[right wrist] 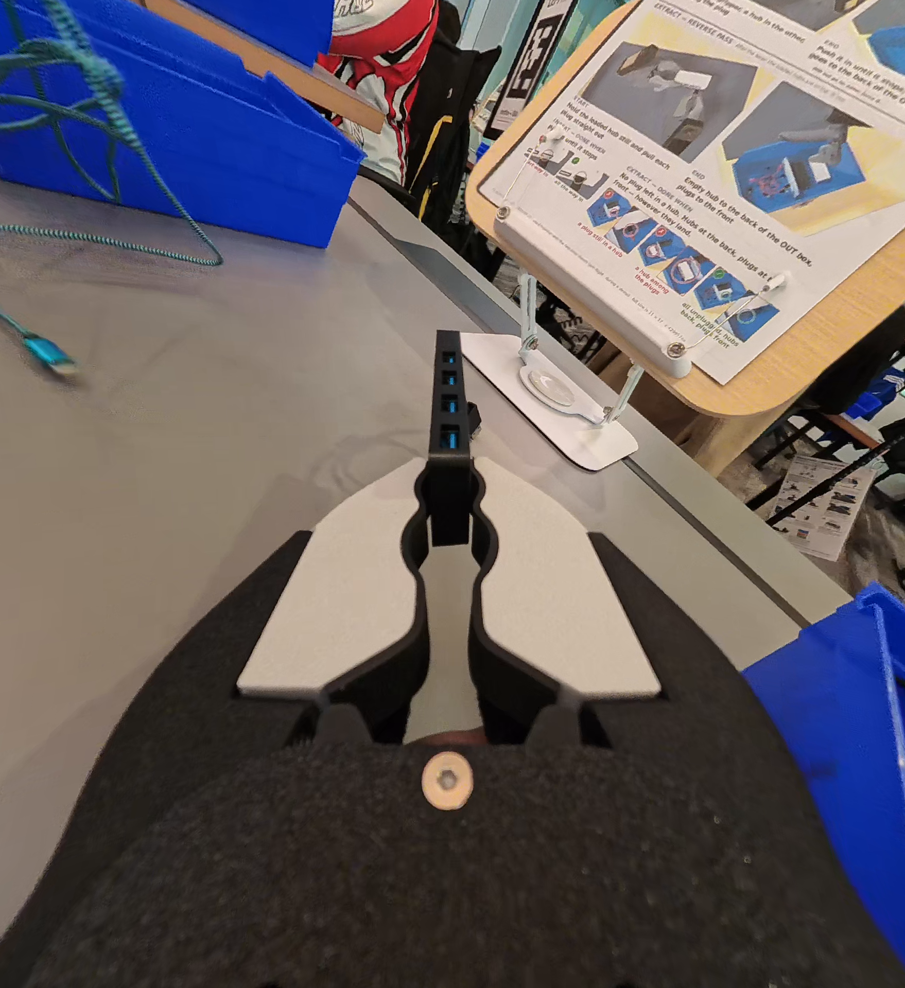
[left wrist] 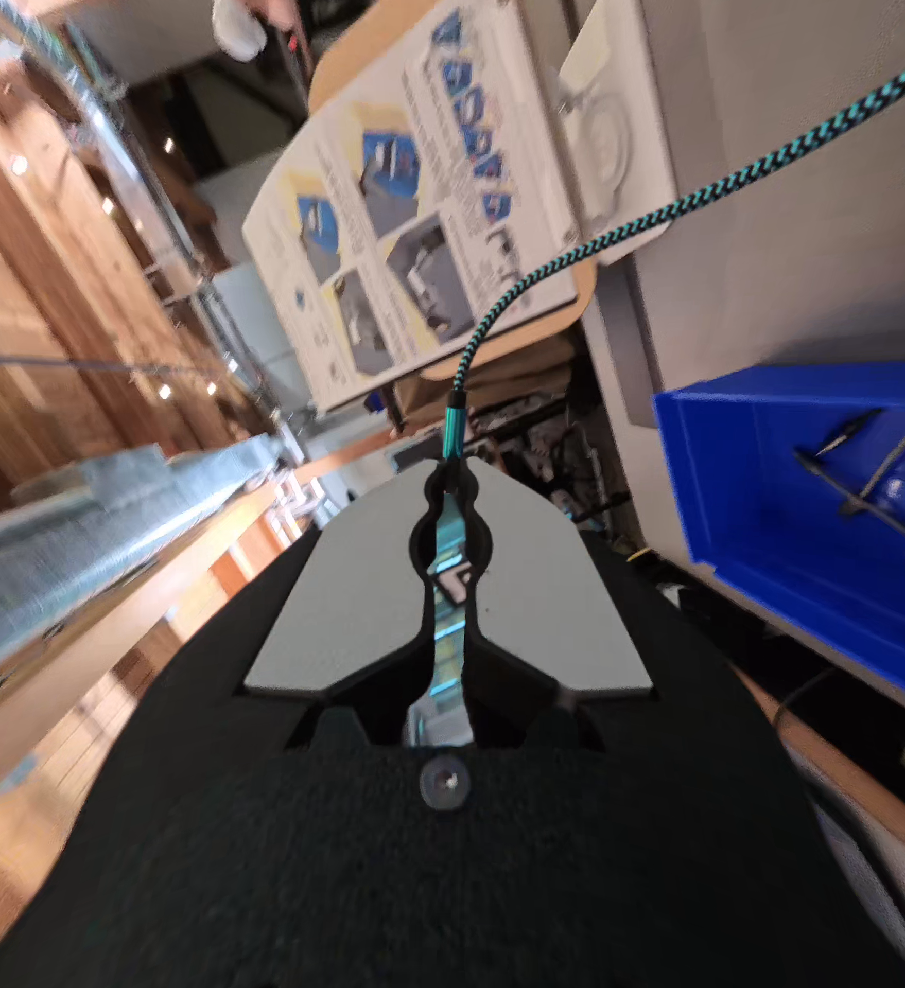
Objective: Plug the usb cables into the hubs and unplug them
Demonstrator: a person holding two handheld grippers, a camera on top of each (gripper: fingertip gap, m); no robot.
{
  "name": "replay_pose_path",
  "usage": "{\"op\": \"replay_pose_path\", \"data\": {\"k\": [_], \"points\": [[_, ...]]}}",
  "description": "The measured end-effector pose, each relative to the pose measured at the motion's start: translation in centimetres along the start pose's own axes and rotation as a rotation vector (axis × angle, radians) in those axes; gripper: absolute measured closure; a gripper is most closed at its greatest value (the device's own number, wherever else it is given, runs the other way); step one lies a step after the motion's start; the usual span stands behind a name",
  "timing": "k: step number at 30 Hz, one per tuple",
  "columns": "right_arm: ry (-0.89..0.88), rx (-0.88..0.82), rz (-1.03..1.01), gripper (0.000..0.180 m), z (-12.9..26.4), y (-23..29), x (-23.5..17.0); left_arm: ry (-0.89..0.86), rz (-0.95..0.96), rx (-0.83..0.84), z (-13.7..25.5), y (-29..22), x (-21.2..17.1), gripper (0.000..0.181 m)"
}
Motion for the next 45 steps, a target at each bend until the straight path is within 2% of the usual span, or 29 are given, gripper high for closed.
{"op": "replay_pose_path", "data": {"k": [7,13,19,23,26,29,32,36,38,40,41,43,45], "points": [[0.006,-0.011,0.028,0.169,0.0,0.1,-0.1,-0.303,-0.021,-0.229,-6.9,-6.7,9.2,0.176],[0.009,-0.011,0.035,0.169,-0.1,0.2,-0.1,-0.454,-0.040,-0.350,-11.2,-11.1,15.3,0.176],[0.013,-0.007,0.040,0.169,-0.1,0.3,-0.1,-0.484,0.097,-0.496,-13.6,-13.3,15.9,0.173],[0.011,-0.007,0.032,0.169,-0.1,0.2,-0.1,-0.459,0.272,-0.569,-13.2,-14.3,14.8,0.148],[0.012,-0.005,0.027,0.169,-0.1,0.3,-0.2,-0.373,0.447,-0.575,-12.6,-14.7,13.3,0.127],[0.011,-0.004,0.022,0.169,-0.1,0.2,-0.1,-0.255,0.650,-0.498,-12.0,-15.0,11.6,0.130],[0.009,-0.005,0.015,0.169,-0.1,0.1,-0.1,-0.106,0.978,-0.403,-11.2,-15.1,10.8,0.138],[0.006,0.001,0.004,0.169,0.0,0.1,0.0,-0.063,1.472,-0.347,-9.0,-14.5,13.3,0.140],[0.007,0.002,0.000,0.169,-0.1,0.1,0.0,-0.058,1.780,-0.458,-8.3,-14.6,15.2,0.141],[0.003,0.005,-0.001,0.169,0.0,0.1,0.1,-0.144,2.093,-0.602,-8.0,-14.3,17.3,0.129],[0.002,0.005,-0.001,0.169,0.0,0.1,0.1,-0.175,2.216,-0.649,-8.1,-14.3,17.9,0.130],[-0.001,0.006,-0.004,0.169,0.0,0.1,0.2,-0.159,2.361,-0.630,-8.7,-14.4,18.3,0.141],[-0.002,0.007,-0.008,0.169,0.0,0.1,0.3,0.000,2.364,-0.523,-9.3,-14.7,18.4,0.144]]}}
Point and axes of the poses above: each gripper's, where its closed fingertips meet, z back along the fingers, x out of its top, y = z × x across the jaws, the point moved 7 cm from there along z, back along the fingers, and after that the axes turned 11 degrees about -z, right-handed, at the moved point
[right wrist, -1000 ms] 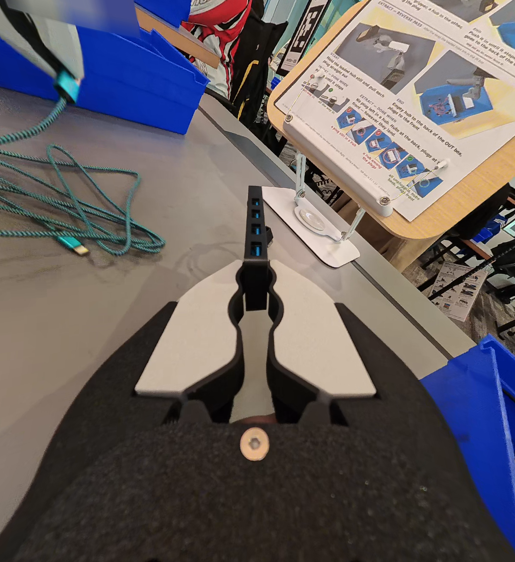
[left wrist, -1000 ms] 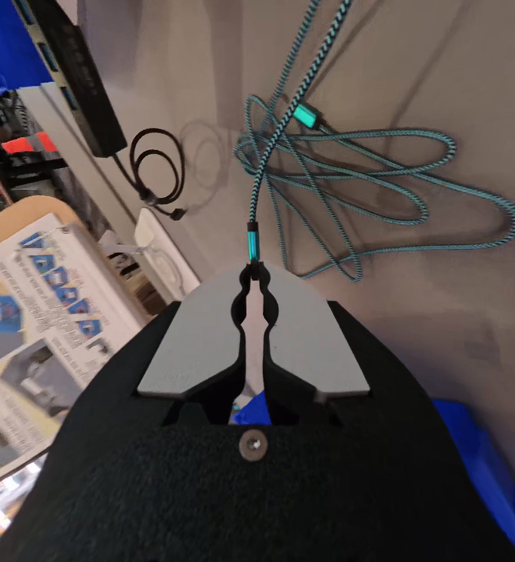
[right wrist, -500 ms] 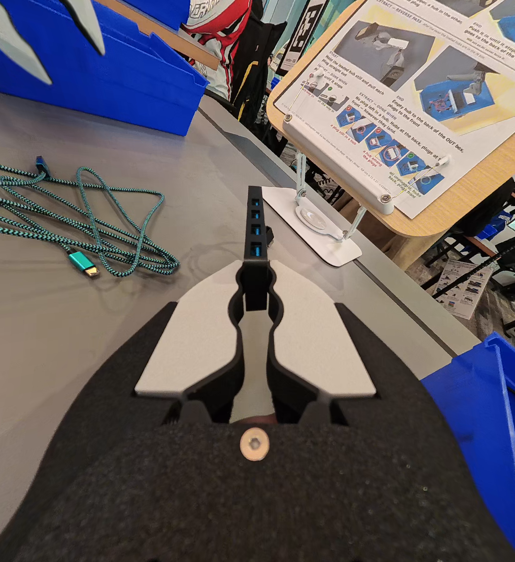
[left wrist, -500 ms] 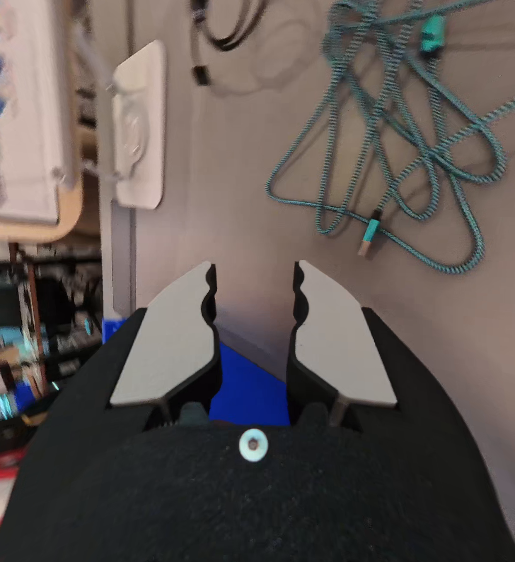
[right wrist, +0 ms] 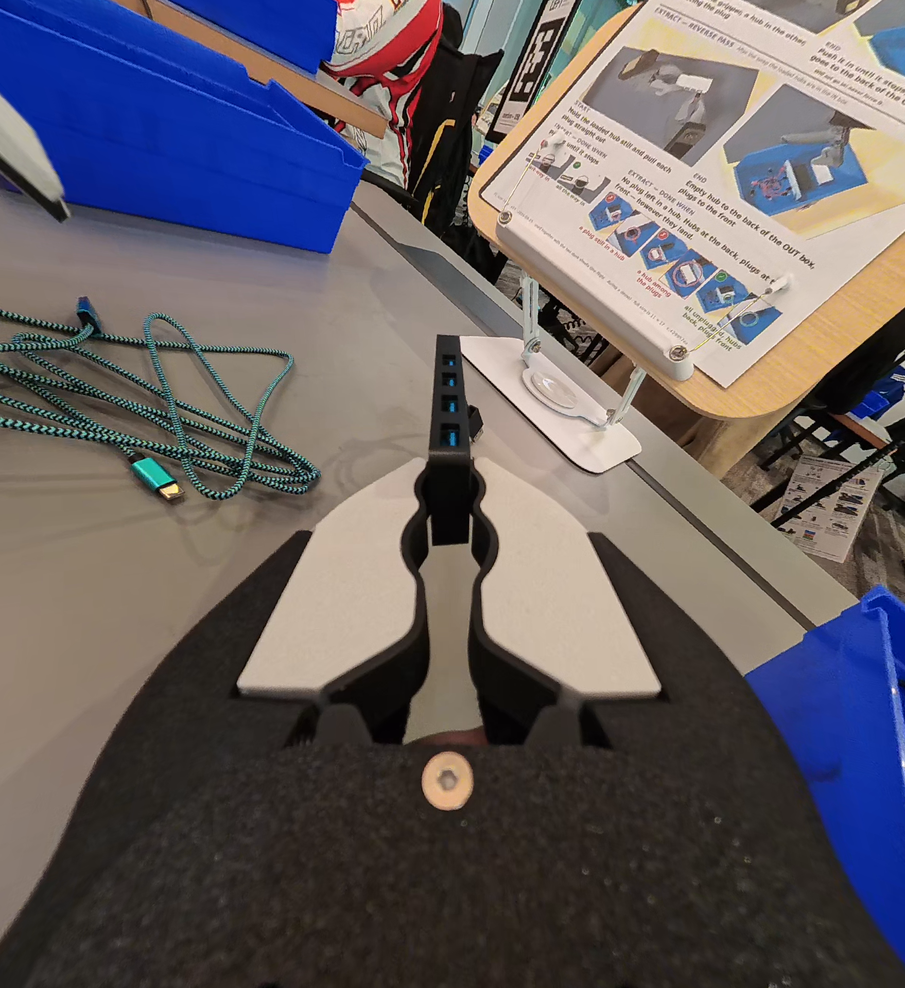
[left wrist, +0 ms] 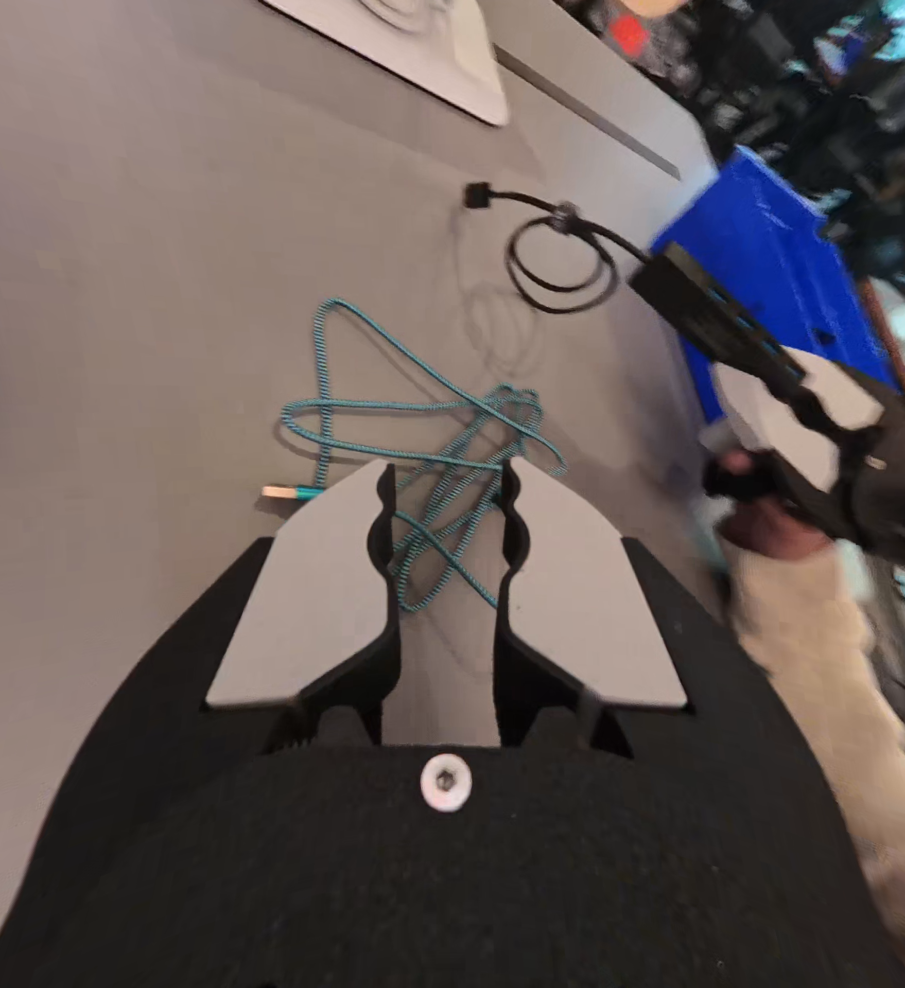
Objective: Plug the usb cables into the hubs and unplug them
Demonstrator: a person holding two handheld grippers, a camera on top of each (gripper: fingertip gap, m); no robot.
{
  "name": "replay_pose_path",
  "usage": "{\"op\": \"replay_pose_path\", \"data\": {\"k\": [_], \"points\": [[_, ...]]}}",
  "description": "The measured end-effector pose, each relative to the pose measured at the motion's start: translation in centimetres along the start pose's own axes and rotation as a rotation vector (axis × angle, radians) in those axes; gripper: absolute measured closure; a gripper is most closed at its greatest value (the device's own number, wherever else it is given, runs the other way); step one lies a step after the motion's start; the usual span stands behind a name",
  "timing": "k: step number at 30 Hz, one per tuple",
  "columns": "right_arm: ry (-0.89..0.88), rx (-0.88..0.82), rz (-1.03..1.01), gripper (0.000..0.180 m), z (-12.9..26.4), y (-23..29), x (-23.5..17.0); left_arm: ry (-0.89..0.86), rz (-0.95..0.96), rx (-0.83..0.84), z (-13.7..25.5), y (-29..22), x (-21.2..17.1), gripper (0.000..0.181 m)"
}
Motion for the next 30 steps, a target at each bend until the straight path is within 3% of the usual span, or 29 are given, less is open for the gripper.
{"op": "replay_pose_path", "data": {"k": [5,13,19,30], "points": [[0.002,-0.012,-0.002,0.169,0.2,-0.3,0.1,0.020,-0.141,0.283,-1.8,-2.2,-1.3,0.138],[-0.011,-0.009,-0.041,0.169,0.3,-0.7,0.5,0.190,-0.262,0.546,-4.5,-2.5,-3.0,0.132],[-0.009,0.021,-0.030,0.169,-0.2,-0.3,1.0,0.286,-0.210,0.655,-4.3,0.7,-4.1,0.121],[-0.028,0.076,-0.018,0.169,-0.9,0.6,2.1,0.350,-0.204,0.789,-1.7,4.6,-2.8,0.126]]}}
Point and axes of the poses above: each gripper's, where its closed fingertips meet, z back along the fingers, x out of its top, y = z × x across the jaws, the point moved 7 cm from there along z, back along the fingers, and after that the axes turned 11 degrees about -z, right-handed, at the moved point
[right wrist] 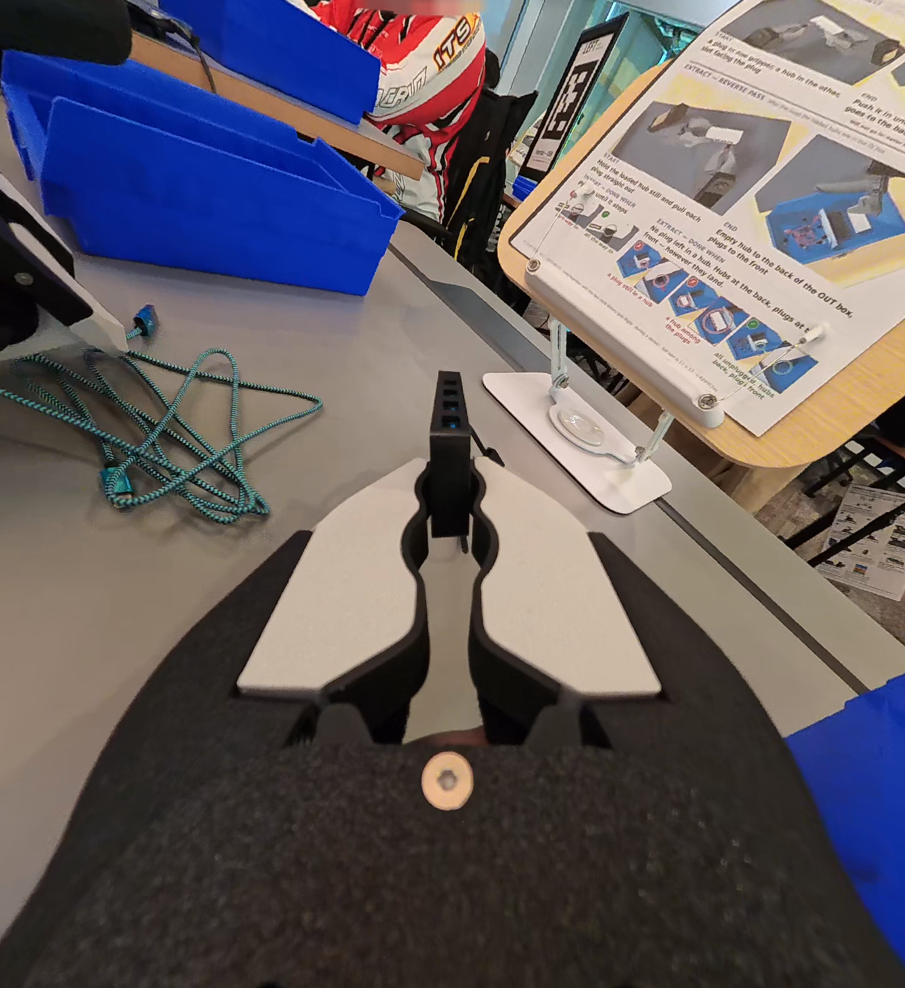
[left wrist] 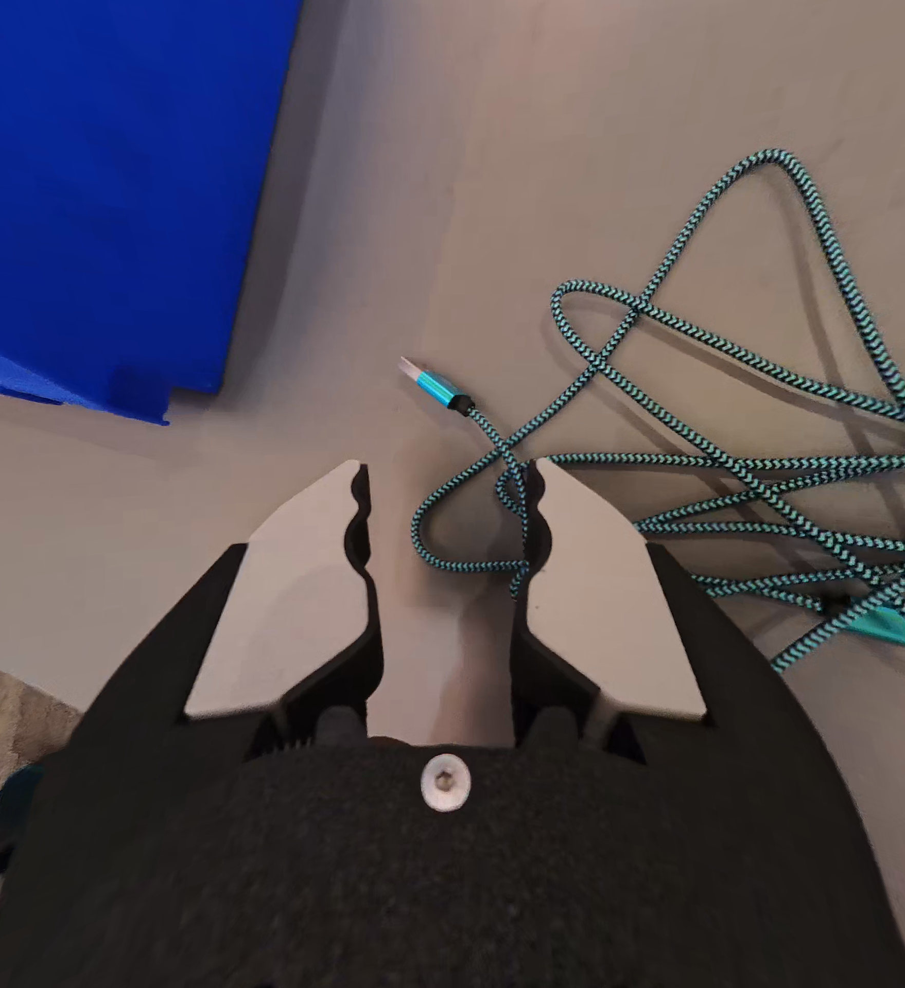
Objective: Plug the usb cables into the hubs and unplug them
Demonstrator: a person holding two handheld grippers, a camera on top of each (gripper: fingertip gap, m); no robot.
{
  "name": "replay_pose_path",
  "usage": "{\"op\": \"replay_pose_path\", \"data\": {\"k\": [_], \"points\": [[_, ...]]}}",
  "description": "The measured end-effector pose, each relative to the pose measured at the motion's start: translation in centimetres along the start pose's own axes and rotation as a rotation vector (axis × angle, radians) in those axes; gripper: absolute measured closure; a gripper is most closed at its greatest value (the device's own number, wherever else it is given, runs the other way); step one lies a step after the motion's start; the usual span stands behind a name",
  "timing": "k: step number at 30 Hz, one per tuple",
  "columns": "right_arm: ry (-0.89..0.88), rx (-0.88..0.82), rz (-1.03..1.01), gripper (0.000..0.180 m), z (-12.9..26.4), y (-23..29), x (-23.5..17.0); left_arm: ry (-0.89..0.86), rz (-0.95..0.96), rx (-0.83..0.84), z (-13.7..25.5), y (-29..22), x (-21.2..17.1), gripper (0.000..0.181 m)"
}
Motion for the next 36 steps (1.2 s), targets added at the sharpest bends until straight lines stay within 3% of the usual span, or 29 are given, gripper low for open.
{"op": "replay_pose_path", "data": {"k": [12,14,16,21,33,36], "points": [[0.003,-0.001,-0.016,0.169,0.3,-0.2,-0.3,0.005,-0.046,0.008,-2.2,-0.8,2.8,0.120],[0.003,-0.001,-0.017,0.169,0.3,-0.2,-0.4,0.012,-0.033,-0.028,-2.4,-0.8,2.8,0.135],[0.004,0.001,-0.016,0.169,0.3,-0.2,-0.4,0.014,-0.032,-0.086,-2.6,-1.2,2.7,0.172],[0.007,0.004,-0.006,0.169,0.3,0.0,-0.4,0.016,-0.148,-0.129,-2.5,-1.2,2.8,0.178],[0.014,0.023,-0.042,0.169,0.2,-0.2,-0.5,-0.185,-0.297,-0.426,2.8,3.0,4.2,0.179],[0.013,0.033,-0.065,0.169,0.2,-0.3,-0.6,-0.263,-0.277,-0.599,5.1,3.7,5.1,0.179]]}}
Point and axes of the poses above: each gripper's, where its closed fingertips meet, z back along the fingers, x out of its top, y = z × x across the jaws, the point moved 7 cm from there along z, back along the fingers, and after that the axes turned 11 degrees about -z, right-handed, at the moved point
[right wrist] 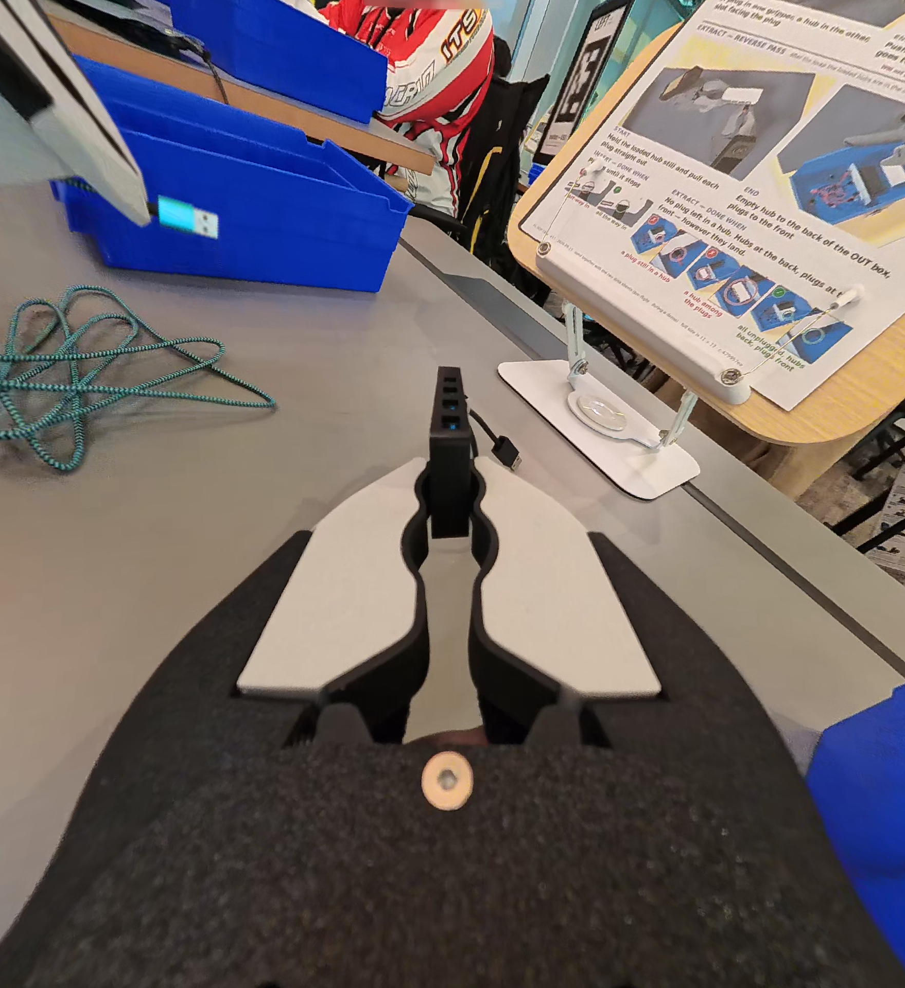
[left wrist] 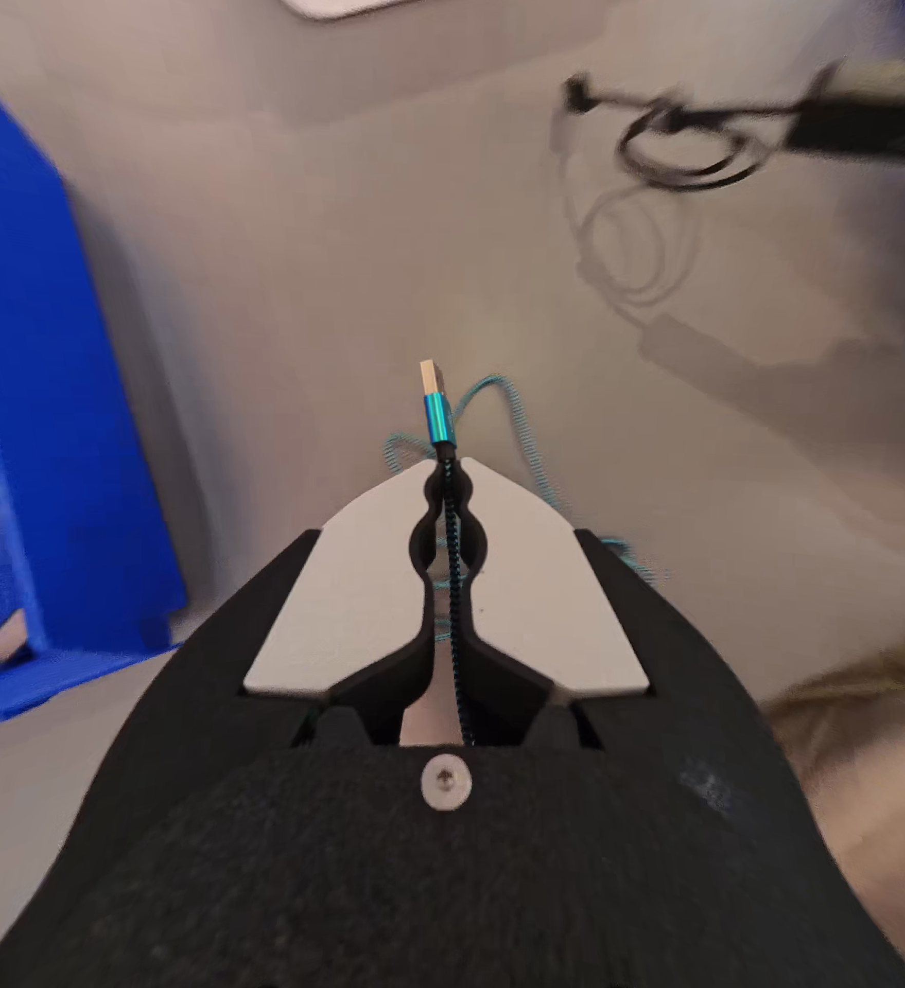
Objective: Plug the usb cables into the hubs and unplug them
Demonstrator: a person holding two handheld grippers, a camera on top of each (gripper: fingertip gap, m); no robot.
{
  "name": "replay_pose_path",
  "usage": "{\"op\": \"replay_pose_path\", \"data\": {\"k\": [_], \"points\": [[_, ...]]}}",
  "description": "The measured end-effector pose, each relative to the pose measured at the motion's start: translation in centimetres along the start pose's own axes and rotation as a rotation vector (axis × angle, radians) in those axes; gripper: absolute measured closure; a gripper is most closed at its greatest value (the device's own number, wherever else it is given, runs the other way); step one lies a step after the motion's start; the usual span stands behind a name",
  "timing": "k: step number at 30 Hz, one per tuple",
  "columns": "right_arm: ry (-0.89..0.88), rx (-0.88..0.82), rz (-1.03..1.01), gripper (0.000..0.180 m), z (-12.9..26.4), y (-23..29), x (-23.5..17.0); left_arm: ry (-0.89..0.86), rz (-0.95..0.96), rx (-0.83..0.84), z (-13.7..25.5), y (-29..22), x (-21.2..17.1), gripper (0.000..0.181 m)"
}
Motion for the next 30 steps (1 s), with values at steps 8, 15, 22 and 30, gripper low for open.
{"op": "replay_pose_path", "data": {"k": [8,15,22,30], "points": [[-0.021,0.033,-0.111,0.169,0.2,-0.7,0.1,-0.142,0.061,-0.613,-0.8,-3.6,3.7,0.179],[0.019,-0.068,0.037,0.169,0.0,-0.4,-0.7,0.033,0.015,-0.788,-6.1,-6.0,3.7,0.178],[0.053,-0.140,0.106,0.169,0.4,-0.4,-1.6,0.155,-0.093,-0.726,-11.2,-5.6,1.0,0.178],[0.054,-0.170,0.152,0.169,0.7,-0.2,-1.9,0.046,-0.550,-0.282,-10.6,-5.2,0.9,0.149]]}}
Point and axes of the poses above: each gripper's, where its closed fingertips meet, z back along the fingers, x out of its top, y = z × x across the jaws, the point moved 7 cm from there along z, back along the fingers, and after that the axes turned 11 degrees about -z, right-handed, at the moved point
